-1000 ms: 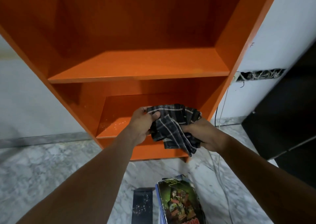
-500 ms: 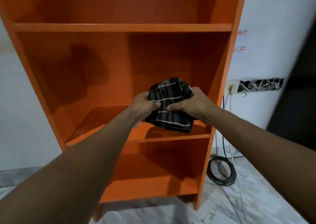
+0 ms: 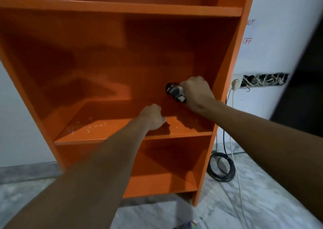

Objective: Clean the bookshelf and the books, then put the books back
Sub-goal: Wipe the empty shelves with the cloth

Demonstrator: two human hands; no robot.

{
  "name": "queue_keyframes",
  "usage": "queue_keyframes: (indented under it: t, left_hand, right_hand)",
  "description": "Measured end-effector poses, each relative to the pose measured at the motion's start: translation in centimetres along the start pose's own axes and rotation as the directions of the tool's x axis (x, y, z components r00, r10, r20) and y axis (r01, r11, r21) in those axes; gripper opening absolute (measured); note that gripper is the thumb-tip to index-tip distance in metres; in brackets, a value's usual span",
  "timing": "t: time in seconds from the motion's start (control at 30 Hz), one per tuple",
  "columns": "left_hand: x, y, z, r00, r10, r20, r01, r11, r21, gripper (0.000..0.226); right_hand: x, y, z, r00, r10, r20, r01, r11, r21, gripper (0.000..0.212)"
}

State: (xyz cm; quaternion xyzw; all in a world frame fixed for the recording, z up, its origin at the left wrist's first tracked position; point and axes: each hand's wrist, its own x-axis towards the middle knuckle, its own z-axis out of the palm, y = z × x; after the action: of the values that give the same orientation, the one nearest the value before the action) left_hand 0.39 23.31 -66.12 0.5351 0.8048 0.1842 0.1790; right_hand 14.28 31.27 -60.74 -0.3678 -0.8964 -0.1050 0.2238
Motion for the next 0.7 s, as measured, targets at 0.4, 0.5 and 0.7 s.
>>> queue_keyframes:
  t: [0.4, 0.5, 0.7]
  left_hand:
    - [3.6, -2.4, 1.1, 0.993, -0.075, 0.093, 0.054, 0.976, 0.212, 0.057]
    - [4.0, -2.5, 1.1, 0.993, -0.085, 0.085, 0.061, 0.967, 0.248, 0.057]
    - [3.4, -2.4, 1.4, 0.992, -0.081, 0.1, 0.054, 0.967, 0.25, 0.049]
  right_hand:
    - [0.0, 0.1, 5.4, 0.906, 0.152, 0.395, -0.146, 0.988, -0.046, 0.015]
    - [-5.3, -0.9, 3.1, 0.936, 0.112, 0.334, -0.074, 0.99, -0.122, 0.008]
    - [-4.8, 0.9, 1.0, 0.982, 0.181, 0.058, -0.181, 0.983, -0.007, 0.018]
